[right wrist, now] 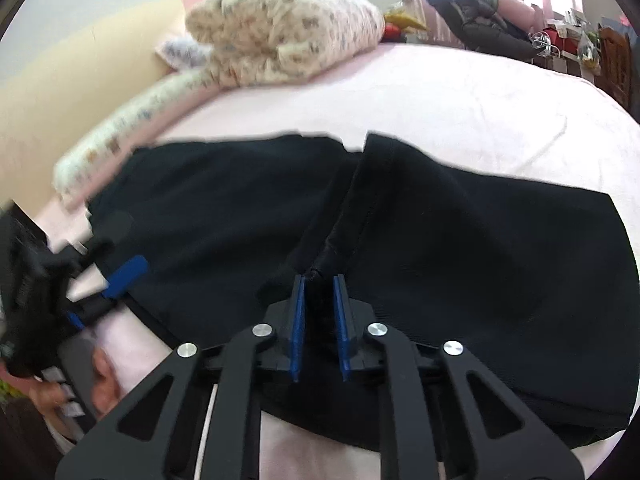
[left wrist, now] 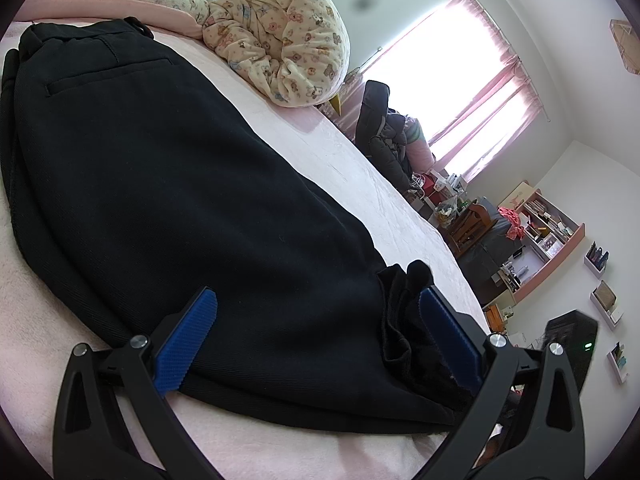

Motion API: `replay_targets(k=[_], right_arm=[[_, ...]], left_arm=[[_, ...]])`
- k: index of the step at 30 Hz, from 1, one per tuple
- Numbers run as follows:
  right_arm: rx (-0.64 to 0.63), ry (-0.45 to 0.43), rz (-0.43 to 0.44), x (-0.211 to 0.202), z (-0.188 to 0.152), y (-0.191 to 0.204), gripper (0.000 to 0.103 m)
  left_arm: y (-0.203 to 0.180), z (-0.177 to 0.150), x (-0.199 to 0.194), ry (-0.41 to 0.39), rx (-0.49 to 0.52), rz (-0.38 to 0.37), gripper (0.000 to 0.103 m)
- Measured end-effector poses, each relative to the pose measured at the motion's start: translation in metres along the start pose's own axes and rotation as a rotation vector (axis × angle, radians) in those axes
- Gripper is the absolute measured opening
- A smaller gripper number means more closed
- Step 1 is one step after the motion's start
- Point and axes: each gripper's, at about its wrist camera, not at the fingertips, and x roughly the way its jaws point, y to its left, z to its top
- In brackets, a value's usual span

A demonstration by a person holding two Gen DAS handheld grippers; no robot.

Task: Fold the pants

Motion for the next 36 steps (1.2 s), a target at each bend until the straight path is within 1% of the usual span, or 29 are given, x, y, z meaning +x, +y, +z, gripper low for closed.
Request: replay_targets(k=[3,5,7,8,9,10,12,14,16,18,20,22,23,25,27,29,30,31,32,33,34,36], right_arm=[[-0.004,-0.065,0.042,-0.016,0.006,0.003,0.014],[-0.016,-0.077,0.068,-0.020,0.009,0.008,0.014],[-0.034,-0.063,0.078,-0.017,0.008,0.013,0.014],[-0.051,-0.042,0.072,-0.011,0.006,0.016,0.014],[-0.062,-0.016,0.063,-0.005,0.004,0.017,0.014],[-0.069,0.031,0.047,0.007,-0.001,0.018,0.014],[-0.076,0.082,0.017,0.024,-0.011,0.017,0.014],[-0.072,0.072,0.017,0.024,-0.012,0.016,0.015],[-0.077,0.081,0.004,0.023,-0.012,0.019,0.020],[-0.100,0.096,0.000,0.021,-0.012,0.024,0.033],[-0.127,0.102,-0.007,0.017,-0.014,0.031,0.035],[-0.126,0.097,0.025,0.008,-0.015,0.035,0.035],[-0.122,0.077,0.042,0.001,-0.015,0.036,0.035],[-0.123,-0.007,0.057,-0.017,-0.012,0.035,0.035],[-0.107,-0.042,0.056,-0.022,-0.007,0.031,0.035],[-0.059,-0.022,0.070,-0.014,-0.002,0.024,0.036],[-0.042,0.011,0.079,-0.005,-0.002,0.023,0.038],[-0.033,0.062,0.085,0.008,-0.004,0.023,0.039],[-0.045,0.112,0.061,0.023,-0.010,0.026,0.039],[-0.077,0.091,0.041,0.024,-0.013,0.030,0.043],[-0.107,0.090,0.029,0.023,-0.014,0.036,0.044],[-0.090,0.082,0.042,0.015,-0.012,0.036,0.044]], left_arm=[[0.000,0.000,0.000,0.000,0.000,0.000,0.101],[0.000,0.000,0.000,0.000,0.000,0.000,0.101],[0.000,0.000,0.000,0.000,0.000,0.000,0.101],[0.000,0.000,0.000,0.000,0.000,0.000,0.101],[0.000,0.000,0.000,0.000,0.000,0.000,0.101],[0.000,0.000,0.000,0.000,0.000,0.000,0.101],[0.000,0.000,0.000,0.000,0.000,0.000,0.101],[0.000,0.000,0.000,0.001,0.000,0.001,0.101],[0.000,0.000,0.000,0.001,0.000,0.001,0.101],[0.000,0.000,0.000,-0.001,-0.003,-0.004,0.101],[0.002,0.000,-0.003,-0.007,-0.016,-0.026,0.101],[0.002,0.001,-0.008,-0.010,-0.030,-0.041,0.101],[0.001,0.002,-0.011,0.002,-0.035,-0.038,0.101],[-0.001,0.004,-0.019,0.011,-0.042,-0.051,0.101],[0.002,0.008,-0.036,-0.011,-0.065,-0.047,0.101],[0.010,0.013,-0.048,-0.017,-0.106,-0.032,0.101],[0.019,0.019,-0.056,-0.011,-0.144,-0.019,0.101],[0.025,0.023,-0.059,-0.005,-0.166,-0.010,0.101],[0.033,0.030,-0.065,0.006,-0.200,0.010,0.101],[0.038,0.036,-0.069,0.012,-0.219,0.018,0.101],[0.041,0.042,-0.073,0.014,-0.233,0.021,0.101],[0.048,0.059,-0.084,0.006,-0.255,0.032,0.101]])
